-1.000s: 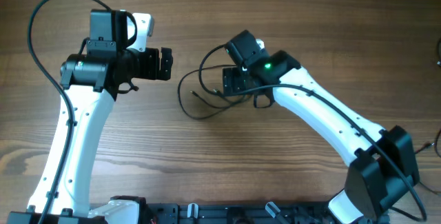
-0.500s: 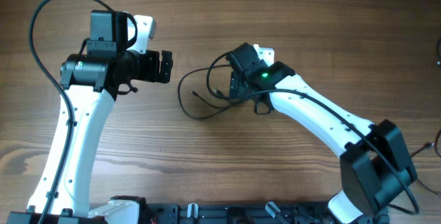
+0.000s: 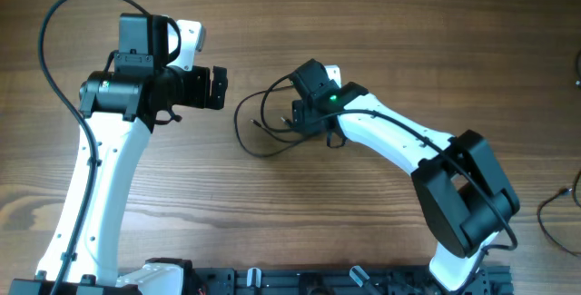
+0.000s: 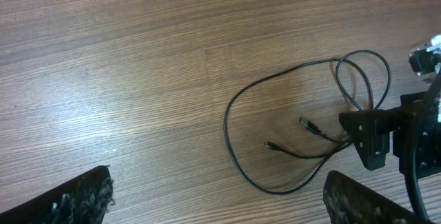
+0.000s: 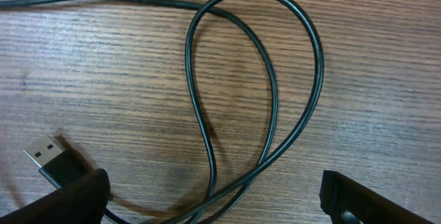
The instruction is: Untangle cables
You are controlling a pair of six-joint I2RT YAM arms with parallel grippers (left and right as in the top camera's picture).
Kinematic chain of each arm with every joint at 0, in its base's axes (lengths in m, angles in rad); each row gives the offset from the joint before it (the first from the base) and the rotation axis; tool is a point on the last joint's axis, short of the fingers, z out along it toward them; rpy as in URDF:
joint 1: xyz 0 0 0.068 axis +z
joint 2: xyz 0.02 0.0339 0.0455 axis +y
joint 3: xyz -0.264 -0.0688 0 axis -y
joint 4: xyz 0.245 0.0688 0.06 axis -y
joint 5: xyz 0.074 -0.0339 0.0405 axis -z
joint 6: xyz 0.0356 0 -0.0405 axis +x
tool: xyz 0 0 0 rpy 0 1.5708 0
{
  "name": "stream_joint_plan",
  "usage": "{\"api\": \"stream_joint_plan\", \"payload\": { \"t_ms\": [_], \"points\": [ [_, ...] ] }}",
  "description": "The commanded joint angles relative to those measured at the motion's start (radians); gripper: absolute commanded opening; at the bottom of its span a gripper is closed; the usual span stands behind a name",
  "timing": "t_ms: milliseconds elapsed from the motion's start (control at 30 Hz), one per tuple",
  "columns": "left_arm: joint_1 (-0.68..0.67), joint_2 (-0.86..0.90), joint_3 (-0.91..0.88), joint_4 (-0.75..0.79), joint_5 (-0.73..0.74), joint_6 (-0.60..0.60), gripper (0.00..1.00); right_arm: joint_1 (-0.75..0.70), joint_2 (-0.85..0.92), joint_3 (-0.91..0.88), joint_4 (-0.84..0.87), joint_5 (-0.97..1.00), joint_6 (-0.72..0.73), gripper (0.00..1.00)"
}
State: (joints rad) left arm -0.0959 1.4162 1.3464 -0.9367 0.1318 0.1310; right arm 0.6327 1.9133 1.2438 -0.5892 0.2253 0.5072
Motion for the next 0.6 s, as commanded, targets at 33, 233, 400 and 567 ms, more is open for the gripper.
{"api": "stream_joint_plan", "payload": {
  "t_ms": [33, 233, 400, 567],
  "points": [
    [0.005, -0.018, -0.005, 0.0, 0.005, 0.019, 1.0, 0.004, 0.021, -0.009, 0.002, -0.021, -0.039, 1.0],
    [0.005, -0.018, -0.005, -0.008, 0.005, 0.019, 1.0, 0.004, 0.029, -0.009, 0.014, -0.1, -0.122, 1.0],
    [0.005, -0.018, -0.005, -0.011, 0.005, 0.019, 1.0, 0.004, 0.032, -0.009, 0.021, -0.191, -0.218, 1.0],
    [0.005, -0.018, -0.005, -0.015, 0.005, 0.019, 1.0, 0.004, 0.047, -0.009, 0.014, -0.229, -0.238, 1.0]
  ]
}}
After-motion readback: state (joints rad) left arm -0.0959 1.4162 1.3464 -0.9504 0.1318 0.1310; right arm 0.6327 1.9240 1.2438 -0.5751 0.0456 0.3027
